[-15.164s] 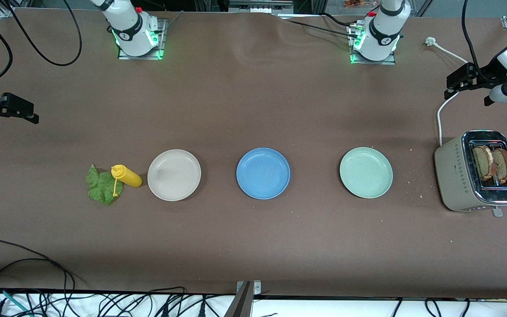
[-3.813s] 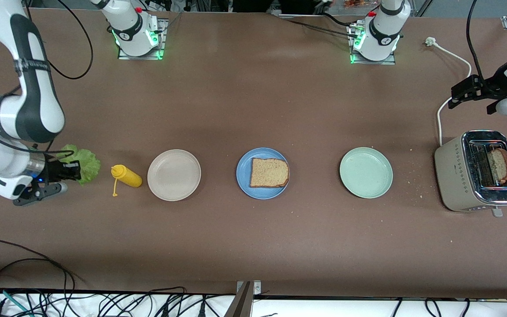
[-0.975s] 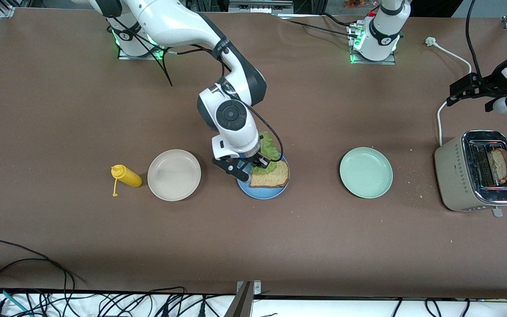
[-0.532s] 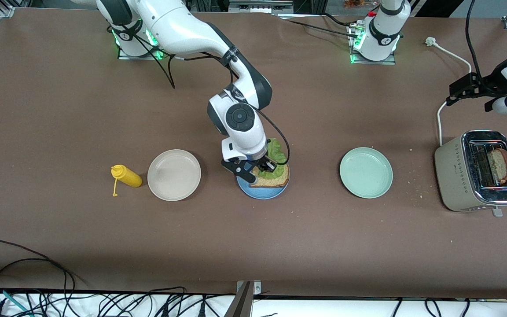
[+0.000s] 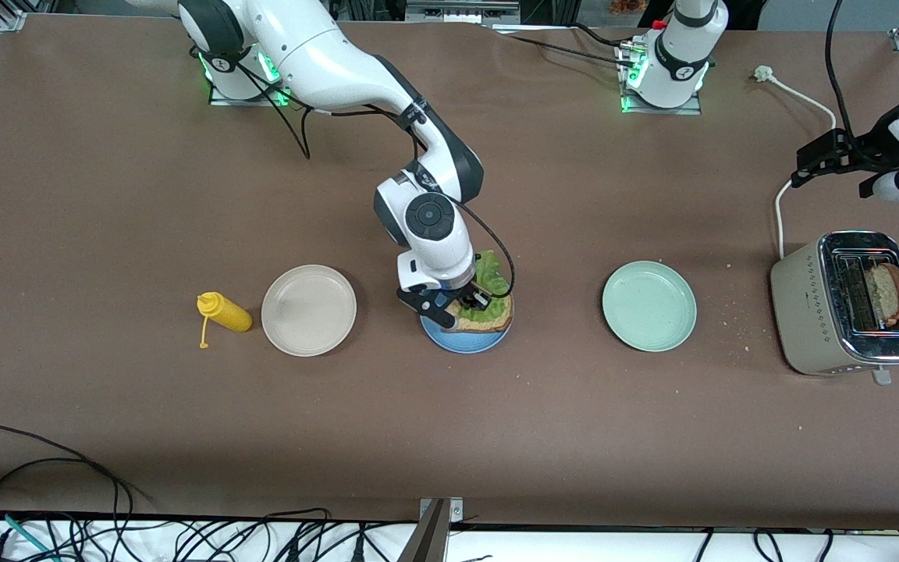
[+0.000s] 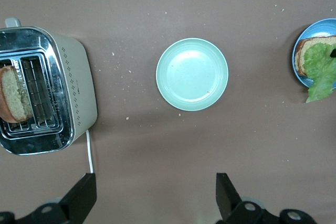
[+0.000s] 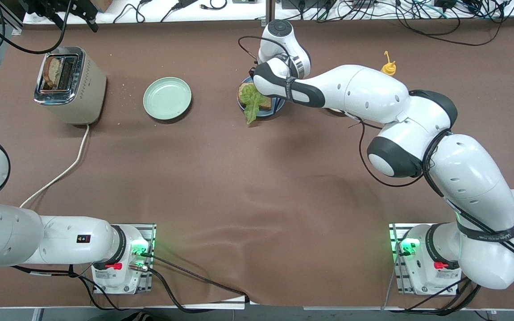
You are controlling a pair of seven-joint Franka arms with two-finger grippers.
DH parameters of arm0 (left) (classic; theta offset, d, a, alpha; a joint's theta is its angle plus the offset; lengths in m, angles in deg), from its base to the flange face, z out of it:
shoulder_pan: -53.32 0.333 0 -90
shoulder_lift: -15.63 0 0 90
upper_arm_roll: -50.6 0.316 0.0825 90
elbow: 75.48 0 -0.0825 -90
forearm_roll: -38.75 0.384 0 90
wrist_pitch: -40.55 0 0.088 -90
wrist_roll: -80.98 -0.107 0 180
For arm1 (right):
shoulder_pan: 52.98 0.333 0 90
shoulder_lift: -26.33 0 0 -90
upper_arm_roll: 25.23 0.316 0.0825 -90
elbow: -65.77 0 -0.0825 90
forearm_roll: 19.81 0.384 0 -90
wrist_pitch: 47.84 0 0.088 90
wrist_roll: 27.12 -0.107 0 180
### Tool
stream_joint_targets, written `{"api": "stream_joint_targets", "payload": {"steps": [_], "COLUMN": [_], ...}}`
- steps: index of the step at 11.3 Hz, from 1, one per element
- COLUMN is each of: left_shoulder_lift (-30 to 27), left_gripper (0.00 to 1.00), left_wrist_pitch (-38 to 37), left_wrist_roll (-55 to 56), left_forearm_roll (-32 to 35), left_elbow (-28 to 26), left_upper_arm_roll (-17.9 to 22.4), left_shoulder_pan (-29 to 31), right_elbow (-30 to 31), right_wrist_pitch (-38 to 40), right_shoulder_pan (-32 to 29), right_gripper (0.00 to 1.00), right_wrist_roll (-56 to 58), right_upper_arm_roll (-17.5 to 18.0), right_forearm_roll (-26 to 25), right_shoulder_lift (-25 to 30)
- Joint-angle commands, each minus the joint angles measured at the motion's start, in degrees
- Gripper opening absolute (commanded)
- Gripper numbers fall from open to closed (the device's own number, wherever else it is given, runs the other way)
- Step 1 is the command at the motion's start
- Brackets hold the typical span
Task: Make sandwich in blue plate with both arms
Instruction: 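Lower the lettuce onto the bread and open the right gripper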
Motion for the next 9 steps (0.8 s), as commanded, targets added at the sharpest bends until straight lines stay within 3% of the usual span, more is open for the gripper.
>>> {"api": "stream_joint_targets", "payload": {"steps": [1, 3, 9], "left_shoulder_lift": [0.03, 0.03, 0.03], "left_gripper": [1.00, 1.00, 1.00], "left_wrist_pitch": [-1.04, -1.04, -1.04], "left_wrist_roll": [-1.23, -1.23, -1.40], "left_forearm_roll": [-0.80, -0.80, -0.54], "left_elbow": [1.02, 1.02, 1.19], "left_upper_arm_roll": [0.10, 0.01, 0.01], "left_shoulder_pan": [0.11, 0.11, 0.02], "right_elbow": [-2.30, -2.30, -0.73], "right_wrist_pitch": [0.28, 0.54, 6.85], "right_shoulder_pan": [1.11, 1.21, -3.44], "right_gripper": [1.00, 1.00, 1.00], "right_wrist_roll": [-0.64, 0.41, 8.74], "right_upper_arm_roll": [-0.89, -0.98, 0.59], "right_forearm_roll": [-1.45, -4.97, -4.72], "right_shoulder_lift": [-1.60, -1.43, 4.09]}}
